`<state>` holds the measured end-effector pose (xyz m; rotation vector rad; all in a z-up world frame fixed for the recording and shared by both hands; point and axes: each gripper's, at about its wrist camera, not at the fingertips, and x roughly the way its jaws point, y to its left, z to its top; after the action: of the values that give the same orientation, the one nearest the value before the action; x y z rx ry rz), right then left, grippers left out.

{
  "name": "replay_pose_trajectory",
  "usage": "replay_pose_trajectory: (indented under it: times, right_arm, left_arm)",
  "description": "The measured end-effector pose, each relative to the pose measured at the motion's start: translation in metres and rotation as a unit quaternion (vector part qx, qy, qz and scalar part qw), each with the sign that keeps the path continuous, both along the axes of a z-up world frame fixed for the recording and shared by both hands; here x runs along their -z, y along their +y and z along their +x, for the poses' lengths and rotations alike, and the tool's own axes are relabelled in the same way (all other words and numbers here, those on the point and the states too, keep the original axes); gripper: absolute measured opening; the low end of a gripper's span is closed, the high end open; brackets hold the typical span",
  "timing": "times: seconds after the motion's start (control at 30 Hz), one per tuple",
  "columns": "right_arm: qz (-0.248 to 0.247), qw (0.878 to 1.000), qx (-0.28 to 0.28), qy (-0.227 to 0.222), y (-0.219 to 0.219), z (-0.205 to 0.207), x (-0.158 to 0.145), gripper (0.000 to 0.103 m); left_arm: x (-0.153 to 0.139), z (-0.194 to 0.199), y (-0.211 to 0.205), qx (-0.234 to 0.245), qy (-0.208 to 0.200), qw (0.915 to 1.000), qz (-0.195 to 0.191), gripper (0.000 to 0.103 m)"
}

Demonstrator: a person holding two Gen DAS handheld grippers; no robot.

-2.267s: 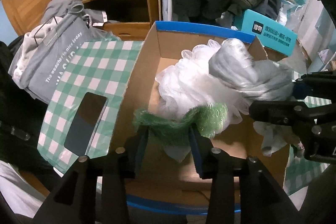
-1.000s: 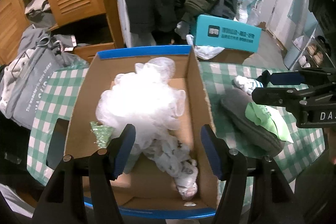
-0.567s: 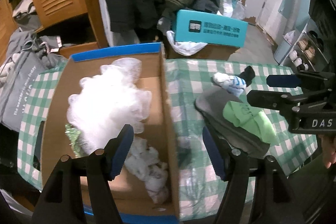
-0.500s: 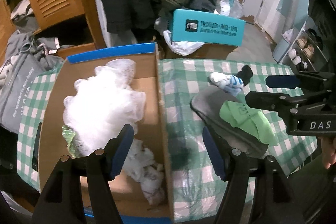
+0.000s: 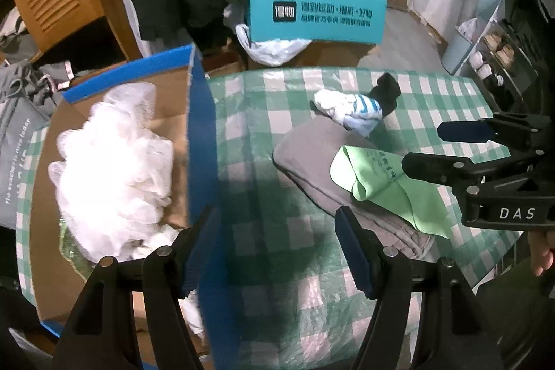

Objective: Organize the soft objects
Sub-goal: 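Grasp the light green printed cloth with the right tool while the left tool moves to the grey pad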

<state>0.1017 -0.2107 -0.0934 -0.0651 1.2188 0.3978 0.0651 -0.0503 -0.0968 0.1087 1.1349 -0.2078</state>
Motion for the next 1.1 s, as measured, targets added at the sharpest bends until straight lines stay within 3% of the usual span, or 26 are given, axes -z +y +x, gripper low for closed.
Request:
replay_pose_trajectory:
  times: [0.37, 0.47, 0.67, 0.87, 0.93, 1.1]
  right_arm:
    - [0.000, 1.000, -0.015, 0.028, -0.013, 0.011, 0.038, 0.071]
    - [0.003, 0.999, -0.021, 0.033, -0.015, 0.013, 0.046, 0.071]
    - [0.000, 0.999, -0.026, 0.039, -0.020, 0.017, 0.059, 0.071]
    - [0.009, 0.998, -0.036, 0.054, -0.023, 0.018, 0.066, 0.036]
    - [0.007, 0.998, -0.040, 0.056, -0.023, 0.017, 0.066, 0.020]
    - [0.005, 0.998, -0.036, 0.052, -0.027, 0.015, 0.062, 0.009]
  left_arm:
    - [0.032, 0.015, -0.016, -0.002, 0.042, 0.9991, -0.007, 0.071]
    - [0.035, 0.014, -0.024, 0.005, 0.035, 0.9993, 0.011, 0.078]
    - [0.037, 0.015, -0.033, 0.021, 0.035, 0.9990, 0.016, 0.078]
    - [0.049, 0.021, -0.035, 0.013, 0.059, 0.9982, 0.005, 0.078]
    - [0.054, 0.023, -0.036, 0.011, 0.067, 0.9977, 0.002, 0.078]
    - [0.058, 0.025, -0.037, 0.009, 0.076, 0.9971, -0.001, 0.078]
